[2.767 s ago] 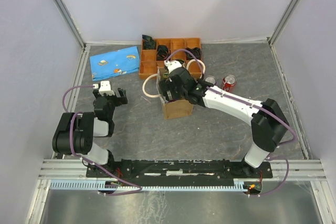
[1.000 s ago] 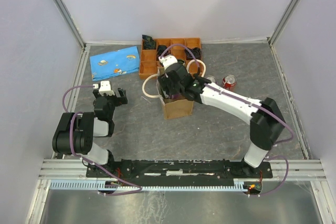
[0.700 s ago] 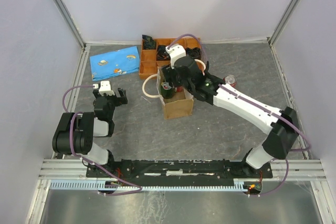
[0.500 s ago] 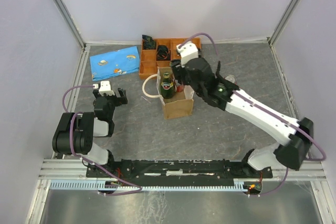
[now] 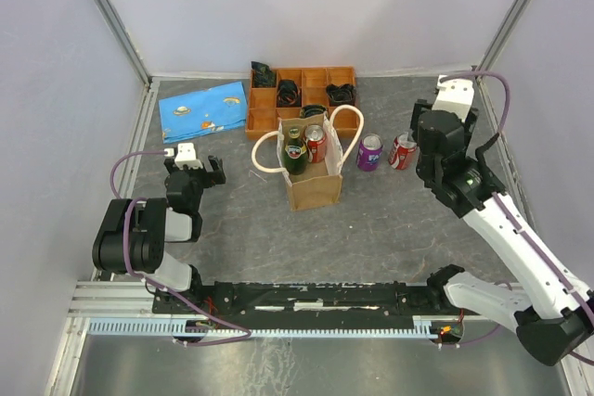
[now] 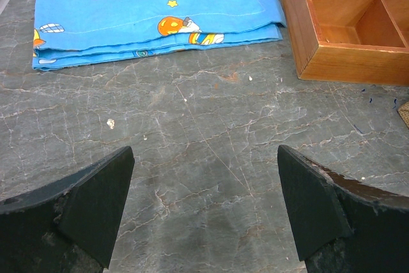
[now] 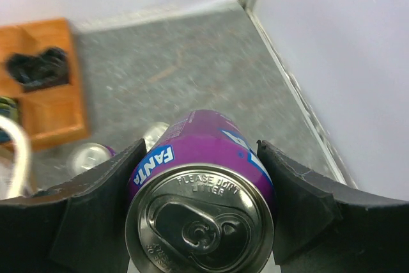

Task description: Take the beverage out of the canvas bag

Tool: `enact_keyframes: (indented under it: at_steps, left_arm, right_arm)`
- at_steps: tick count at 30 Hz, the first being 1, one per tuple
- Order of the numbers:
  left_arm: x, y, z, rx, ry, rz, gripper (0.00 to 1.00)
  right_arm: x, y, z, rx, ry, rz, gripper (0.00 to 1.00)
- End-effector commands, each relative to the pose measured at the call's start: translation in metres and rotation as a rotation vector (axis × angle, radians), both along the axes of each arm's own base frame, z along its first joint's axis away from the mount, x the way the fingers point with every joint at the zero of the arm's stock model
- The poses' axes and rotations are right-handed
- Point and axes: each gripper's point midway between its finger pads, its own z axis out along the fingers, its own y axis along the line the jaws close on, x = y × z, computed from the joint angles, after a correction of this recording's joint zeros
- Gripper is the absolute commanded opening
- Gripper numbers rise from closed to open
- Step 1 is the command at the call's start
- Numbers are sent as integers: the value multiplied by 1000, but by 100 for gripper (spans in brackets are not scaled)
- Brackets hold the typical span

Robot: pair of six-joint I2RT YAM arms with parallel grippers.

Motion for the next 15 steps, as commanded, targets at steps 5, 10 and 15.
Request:
enact_keyframes:
  at_steps: [5, 10, 15]
  left_arm:
    - [6, 2, 14, 41, -49, 0, 99]
    - [5, 1, 14, 41, -49, -2, 99]
    - [5, 2, 13, 41, -48, -1, 99]
  right_arm:
    - [-7, -15, -90, 119, 189, -72, 0]
    - [1, -11, -131, 148, 241, -71, 0]
    - [10, -3, -160, 171, 253, -36, 0]
